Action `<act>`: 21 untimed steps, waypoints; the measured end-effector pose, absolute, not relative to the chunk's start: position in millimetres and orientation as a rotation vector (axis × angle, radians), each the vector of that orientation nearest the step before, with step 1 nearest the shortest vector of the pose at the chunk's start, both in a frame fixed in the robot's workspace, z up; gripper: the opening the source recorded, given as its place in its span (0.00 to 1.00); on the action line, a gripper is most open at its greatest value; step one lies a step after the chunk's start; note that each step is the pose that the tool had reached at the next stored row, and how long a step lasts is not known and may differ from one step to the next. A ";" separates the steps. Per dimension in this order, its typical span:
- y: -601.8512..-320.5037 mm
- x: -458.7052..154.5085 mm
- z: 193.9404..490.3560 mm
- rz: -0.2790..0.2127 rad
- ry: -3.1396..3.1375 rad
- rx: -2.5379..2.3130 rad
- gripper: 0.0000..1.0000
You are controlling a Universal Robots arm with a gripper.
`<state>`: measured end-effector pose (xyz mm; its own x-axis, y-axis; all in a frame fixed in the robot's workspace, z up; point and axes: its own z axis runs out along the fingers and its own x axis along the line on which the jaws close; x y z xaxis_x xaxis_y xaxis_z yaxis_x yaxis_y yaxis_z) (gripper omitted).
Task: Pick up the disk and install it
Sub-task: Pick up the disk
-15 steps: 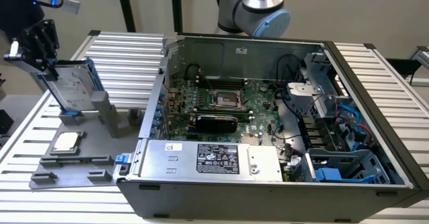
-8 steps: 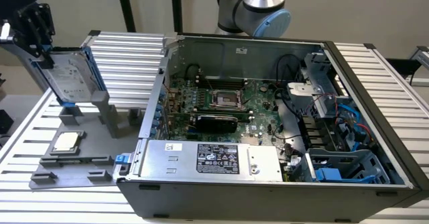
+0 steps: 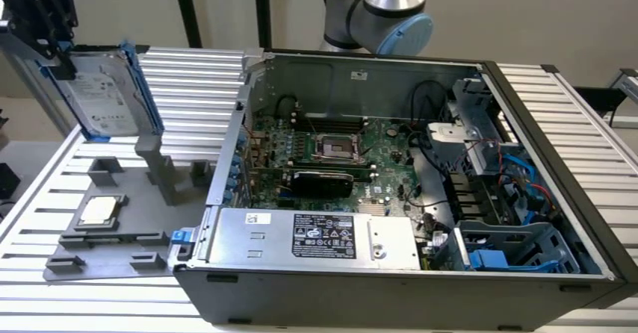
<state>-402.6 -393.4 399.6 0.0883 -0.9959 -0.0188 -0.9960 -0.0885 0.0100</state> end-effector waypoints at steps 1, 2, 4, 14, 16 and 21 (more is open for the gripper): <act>-393.4 -399.1 404.2 0.032 2.117 -2.314 0.33; -393.4 -394.7 408.7 0.033 2.117 -2.314 0.33; -393.5 -385.7 417.6 0.034 2.117 -2.313 0.33; -396.9 -340.3 462.7 0.048 2.117 -2.313 0.33; -398.6 -331.1 469.0 0.051 2.117 -2.313 0.33; -405.2 -308.5 474.2 0.055 2.117 -2.313 0.33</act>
